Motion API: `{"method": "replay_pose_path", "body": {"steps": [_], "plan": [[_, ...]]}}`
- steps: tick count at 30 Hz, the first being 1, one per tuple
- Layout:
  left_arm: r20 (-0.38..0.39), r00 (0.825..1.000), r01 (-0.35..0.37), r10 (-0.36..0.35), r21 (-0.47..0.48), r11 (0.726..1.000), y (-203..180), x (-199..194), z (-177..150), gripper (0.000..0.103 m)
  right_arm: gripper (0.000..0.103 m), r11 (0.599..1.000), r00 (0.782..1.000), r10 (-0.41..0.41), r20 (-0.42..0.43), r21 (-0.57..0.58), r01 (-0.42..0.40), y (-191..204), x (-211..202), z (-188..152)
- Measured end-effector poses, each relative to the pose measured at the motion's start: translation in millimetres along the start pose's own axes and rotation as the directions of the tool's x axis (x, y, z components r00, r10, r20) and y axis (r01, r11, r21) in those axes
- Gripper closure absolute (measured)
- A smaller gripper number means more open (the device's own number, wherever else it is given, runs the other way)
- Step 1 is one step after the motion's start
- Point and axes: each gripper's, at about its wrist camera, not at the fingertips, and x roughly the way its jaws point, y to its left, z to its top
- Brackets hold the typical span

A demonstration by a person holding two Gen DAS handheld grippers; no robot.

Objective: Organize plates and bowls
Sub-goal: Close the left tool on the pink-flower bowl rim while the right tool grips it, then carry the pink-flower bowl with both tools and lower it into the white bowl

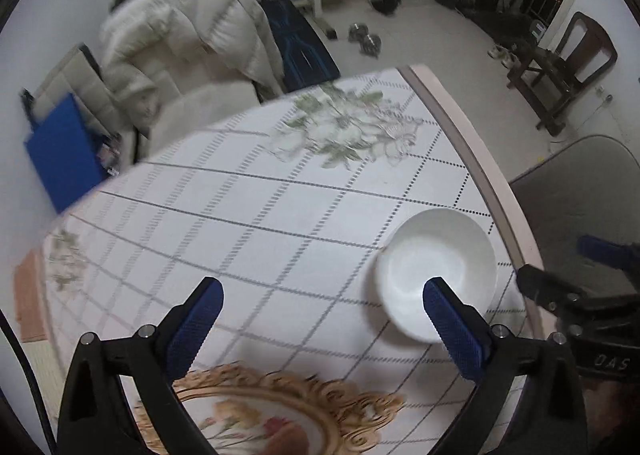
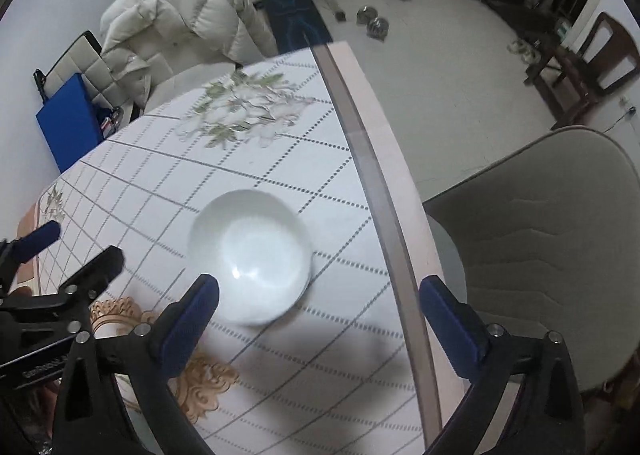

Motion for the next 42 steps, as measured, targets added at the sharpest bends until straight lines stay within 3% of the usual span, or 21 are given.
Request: {"method": "replay_pose_path", "body": {"steps": [5,7,9,11,12,14,20,21,22,25,28,42], "plan": [[-0.09,0.994,0.057,-0.062,-0.055,0.997,-1,34,17,0.003,0.002,0.999,0.995,0.025,-0.096,-0.038,-0.029,-11,45,16],[-0.144,0.984,0.098,-0.108,-0.077,0.992,-1,51,21,0.003,0.002,0.997,0.989,0.065,-0.135,-0.04,-0.07,-13,61,17],[-0.191,0.971,0.129,-0.143,-0.085,0.988,-4,64,21,0.007,0.005,0.994,0.981,0.092,-0.169,-0.036,-0.099,-13,76,17],[-0.233,0.957,0.158,-0.173,-0.082,0.984,-9,74,22,0.023,0.011,0.992,0.973,0.113,-0.204,-0.034,-0.122,-13,89,17],[-0.262,0.945,0.179,-0.195,-0.082,0.98,-12,81,22,0.028,0.016,0.991,0.969,0.12,-0.215,-0.03,-0.129,-10,93,14],[-0.293,0.932,0.199,-0.214,-0.081,0.977,-17,87,23,0.05,0.024,0.988,0.96,0.143,-0.24,-0.022,-0.153,-9,104,13],[-0.359,0.899,0.241,-0.251,-0.074,0.968,-34,101,23,0.077,0.059,0.973,0.928,0.223,-0.3,0.014,-0.229,-1,129,13],[-0.37,0.893,0.245,-0.255,-0.076,0.967,-36,103,22,0.08,0.071,0.972,0.924,0.23,-0.305,0.019,-0.236,1,133,13],[-0.375,0.892,0.244,-0.253,-0.073,0.967,-39,103,21,0.081,0.083,0.971,0.921,0.234,-0.312,0.022,-0.24,4,138,13],[-0.373,0.898,0.227,-0.235,-0.065,0.972,-42,100,21,0.082,0.088,0.978,0.927,0.201,-0.317,0.006,-0.21,11,140,14],[-0.364,0.901,0.223,-0.234,-0.073,0.972,-40,94,18,0.085,0.093,0.975,0.918,0.219,-0.332,0.028,-0.222,12,144,13],[-0.303,0.927,0.211,-0.223,-0.072,0.975,-8,34,-7,0.086,0.093,0.964,0.903,0.254,-0.346,0.019,-0.264,38,111,5]]}}
